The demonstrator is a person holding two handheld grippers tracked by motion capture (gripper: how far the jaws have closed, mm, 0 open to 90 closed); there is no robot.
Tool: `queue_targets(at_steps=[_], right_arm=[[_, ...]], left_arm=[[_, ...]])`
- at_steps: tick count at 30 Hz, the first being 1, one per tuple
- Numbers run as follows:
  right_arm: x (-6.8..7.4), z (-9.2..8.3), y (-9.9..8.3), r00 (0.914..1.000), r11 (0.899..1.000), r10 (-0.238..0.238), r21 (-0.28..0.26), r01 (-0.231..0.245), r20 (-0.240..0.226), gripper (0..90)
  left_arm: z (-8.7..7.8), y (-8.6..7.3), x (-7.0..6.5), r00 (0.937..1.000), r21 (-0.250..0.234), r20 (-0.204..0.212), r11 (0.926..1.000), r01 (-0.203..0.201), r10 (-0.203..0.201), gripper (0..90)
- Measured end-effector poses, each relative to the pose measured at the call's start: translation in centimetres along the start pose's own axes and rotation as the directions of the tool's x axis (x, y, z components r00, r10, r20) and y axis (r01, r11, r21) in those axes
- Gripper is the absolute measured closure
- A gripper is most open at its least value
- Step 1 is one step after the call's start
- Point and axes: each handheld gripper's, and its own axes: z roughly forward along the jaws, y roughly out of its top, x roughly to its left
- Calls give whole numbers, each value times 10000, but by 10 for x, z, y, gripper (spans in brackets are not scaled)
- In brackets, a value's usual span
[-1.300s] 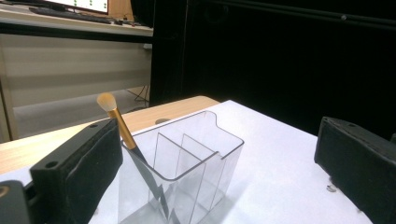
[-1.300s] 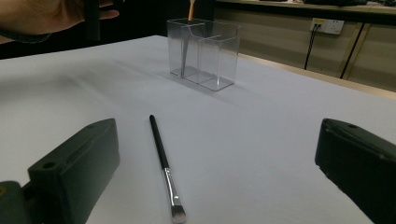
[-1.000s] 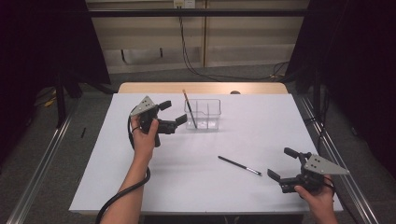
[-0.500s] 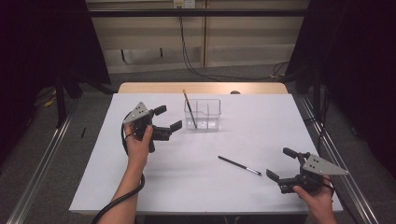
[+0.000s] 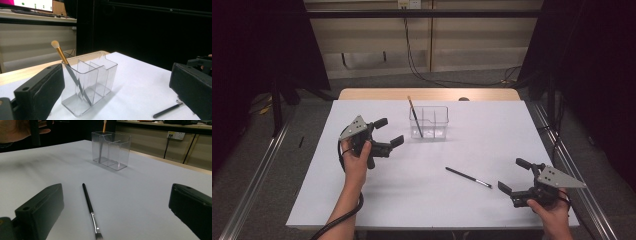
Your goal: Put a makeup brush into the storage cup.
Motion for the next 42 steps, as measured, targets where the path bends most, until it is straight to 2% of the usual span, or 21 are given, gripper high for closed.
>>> queue_targets(at_steps=[6,19,27,29,39,42], right_arm=[[1,0,0,10000,10000,-17,-20,17,-35,0],[0,1,0,10000,10000,-72,34,73,-48,0],[-2,0,0,10000,10000,-40,14,40,-8,0],[-3,0,0,10000,10000,-42,-6,42,-1,0],[-6,-2,0,10000,9999,38,-105,-38,66,0],[-7,-3,0,9999,9998,111,-146,-110,90,0]], left_arm=[[-11,-3,-1,10000,-57,-8,10000,-48,48,0],[-24,-9,0,9999,113,-96,9999,-126,127,0],[-34,-13,0,10000,46,27,10000,25,-25,0],[-35,-14,-2,9999,120,-11,9998,-157,157,0],[-43,-18,-6,9994,279,139,9991,-314,311,0],[-47,-18,-6,9995,185,145,9994,-288,285,0]])
